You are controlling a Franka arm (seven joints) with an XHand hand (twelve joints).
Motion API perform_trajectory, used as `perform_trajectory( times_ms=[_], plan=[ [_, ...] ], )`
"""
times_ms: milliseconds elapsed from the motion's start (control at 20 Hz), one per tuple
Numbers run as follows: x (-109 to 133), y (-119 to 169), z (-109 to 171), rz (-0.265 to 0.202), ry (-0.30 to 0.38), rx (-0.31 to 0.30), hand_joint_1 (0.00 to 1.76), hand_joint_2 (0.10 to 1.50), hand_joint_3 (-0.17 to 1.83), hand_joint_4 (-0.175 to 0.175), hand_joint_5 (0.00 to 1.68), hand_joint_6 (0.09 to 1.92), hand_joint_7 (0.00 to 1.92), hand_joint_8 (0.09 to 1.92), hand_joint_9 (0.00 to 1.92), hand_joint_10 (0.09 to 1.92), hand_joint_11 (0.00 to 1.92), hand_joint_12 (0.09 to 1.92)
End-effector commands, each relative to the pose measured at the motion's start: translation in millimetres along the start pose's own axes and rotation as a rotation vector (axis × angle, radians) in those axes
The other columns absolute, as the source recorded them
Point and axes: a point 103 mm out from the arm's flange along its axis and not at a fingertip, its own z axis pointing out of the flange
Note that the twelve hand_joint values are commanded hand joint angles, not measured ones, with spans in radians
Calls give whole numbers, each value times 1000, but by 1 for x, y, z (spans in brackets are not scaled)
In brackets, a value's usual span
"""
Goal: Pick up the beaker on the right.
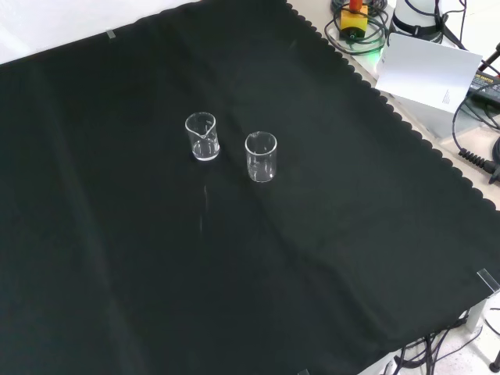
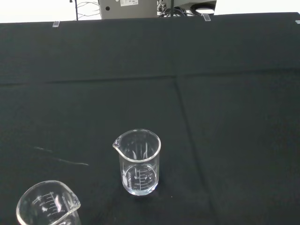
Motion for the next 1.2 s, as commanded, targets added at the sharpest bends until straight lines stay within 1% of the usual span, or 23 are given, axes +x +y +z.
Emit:
perform_trajectory(
  times_ms=[50,200,300,400,500,700,800,1000,1200],
  plan=[
    [-20,61,61,-51,68,-9,138,1243,292,-3,324,87,77,498,207,635,92,1383],
    [-34,87,89,-78,109,3,158,1239,288,-6,337,87,88,504,223,638,103,1380],
    [-41,102,108,-102,121,10,193,1223,279,-7,340,87,103,512,244,644,108,1377],
    [-46,113,125,-132,148,21,279,1176,260,-7,330,87,147,534,301,662,121,1379],
    [-51,124,140,-151,170,31,392,1111,237,-9,333,87,184,555,344,674,137,1380],
    [-58,142,169,-163,226,80,617,974,196,-12,346,87,221,581,384,678,156,1377],
    [-59,151,180,-168,238,98,680,896,265,-11,351,87,217,601,393,661,156,1377],
    [-62,162,197,-174,240,116,743,738,506,-10,356,87,211,626,396,660,153,1381],
    [-62,169,209,-184,236,133,754,706,566,-11,372,87,215,634,396,663,151,1386]
  ],
)
